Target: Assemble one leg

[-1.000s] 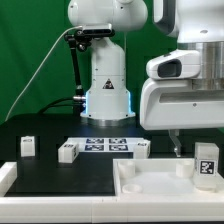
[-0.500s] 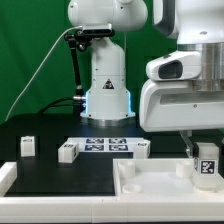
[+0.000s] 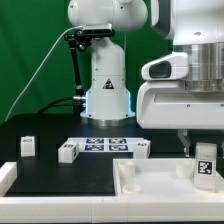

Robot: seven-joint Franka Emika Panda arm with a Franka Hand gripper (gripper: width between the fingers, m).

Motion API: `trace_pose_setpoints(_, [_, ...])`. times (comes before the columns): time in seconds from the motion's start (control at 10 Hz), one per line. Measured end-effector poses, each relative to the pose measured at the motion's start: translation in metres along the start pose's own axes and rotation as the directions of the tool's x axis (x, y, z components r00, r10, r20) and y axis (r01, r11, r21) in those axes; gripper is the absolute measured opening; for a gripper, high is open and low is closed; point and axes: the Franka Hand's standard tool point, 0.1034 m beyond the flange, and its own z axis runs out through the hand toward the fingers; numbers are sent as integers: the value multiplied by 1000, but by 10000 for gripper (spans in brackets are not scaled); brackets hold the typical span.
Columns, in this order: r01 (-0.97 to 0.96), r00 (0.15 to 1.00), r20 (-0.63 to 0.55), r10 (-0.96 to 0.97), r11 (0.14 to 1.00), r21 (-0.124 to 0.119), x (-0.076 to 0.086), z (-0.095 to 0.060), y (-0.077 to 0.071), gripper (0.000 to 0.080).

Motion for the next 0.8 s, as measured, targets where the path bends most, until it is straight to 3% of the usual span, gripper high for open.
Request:
trace_pose_setpoints(0.2, [-255,967,-8,255,967,4,1,0,1,292])
trace_pose_setpoints(0.4, [-484,875,-9,484,875,6,1,1,2,292])
trace_pose_setpoints(0.8, [-827,562,-16,827,562,8,2,1,4,292])
